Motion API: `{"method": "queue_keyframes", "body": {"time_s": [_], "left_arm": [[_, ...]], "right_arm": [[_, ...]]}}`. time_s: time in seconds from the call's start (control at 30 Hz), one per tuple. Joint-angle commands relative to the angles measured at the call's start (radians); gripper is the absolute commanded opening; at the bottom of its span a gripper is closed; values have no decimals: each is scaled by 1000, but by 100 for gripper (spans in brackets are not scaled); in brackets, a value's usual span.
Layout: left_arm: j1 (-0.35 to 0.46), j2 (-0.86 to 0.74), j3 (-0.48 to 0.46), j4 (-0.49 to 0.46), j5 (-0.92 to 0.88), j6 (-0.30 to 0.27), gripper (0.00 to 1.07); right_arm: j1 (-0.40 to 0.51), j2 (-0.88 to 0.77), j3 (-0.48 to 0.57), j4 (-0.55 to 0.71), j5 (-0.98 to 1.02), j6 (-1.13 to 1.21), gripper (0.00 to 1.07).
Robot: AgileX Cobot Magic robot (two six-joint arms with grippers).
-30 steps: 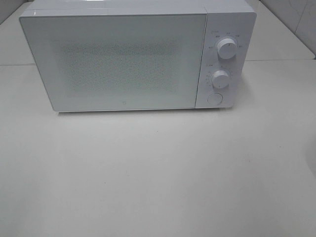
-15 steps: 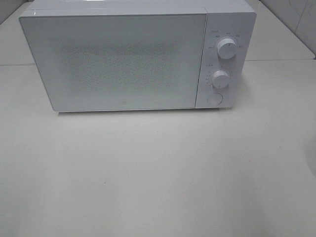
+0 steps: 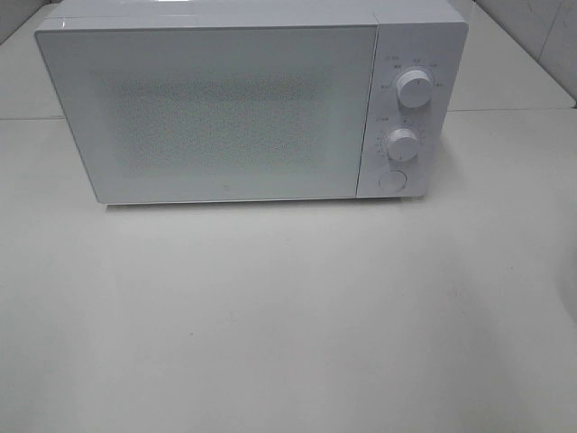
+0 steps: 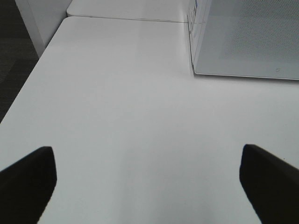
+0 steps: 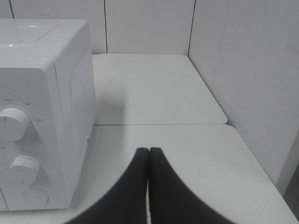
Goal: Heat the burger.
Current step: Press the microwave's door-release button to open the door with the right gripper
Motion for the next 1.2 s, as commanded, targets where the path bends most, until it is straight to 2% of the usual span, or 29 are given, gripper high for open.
{"method": "queue_keyframes", "body": {"time_s": [0.03,0.23,0.3,0.4,0.47,0.67,0.83,0.9,1.0,1.03,1.07,1.1,1.17,1.2], "left_arm": [[-5,-16,4,-6,-15,0,101],[-5,-16,4,-6,-15,0,101],[-5,-16,4,-6,-15,0,101],[-5,-16,4,-6,-15,0,101],[-5,-16,4,-6,-15,0,101],[-5,-16,4,-6,-15,0,101],[-5,-16,4,-6,-15,0,101],[-5,-16,4,-6,-15,0,101],[-5,-16,4,-6,-15,0,101],[-5,-16,4,-6,-15,0,101],[-5,-16,4,-6,-15,0,101],[-5,-16,4,-6,-15,0,101],[-5,-16,4,-6,-15,0,101],[-5,-16,4,-6,-15,0,101]], "right_arm": [[-5,55,9,-16,-100,-2,0],[-3,221,13,-54,-245,72,0],[-3,290,15,-146,-308,135,0],[-3,308,19,-193,-331,161,0],[-3,414,45,-322,-469,334,0],[-3,539,51,-427,-502,500,0],[7,576,51,-519,-542,661,2],[23,577,51,-516,-541,693,2],[85,584,51,-480,-537,768,3],[134,600,51,-431,-537,825,3],[134,600,51,-431,-537,825,3],[191,627,51,-345,-537,883,3],[222,639,51,-308,-538,902,2],[272,669,49,-223,-548,929,0]]}}
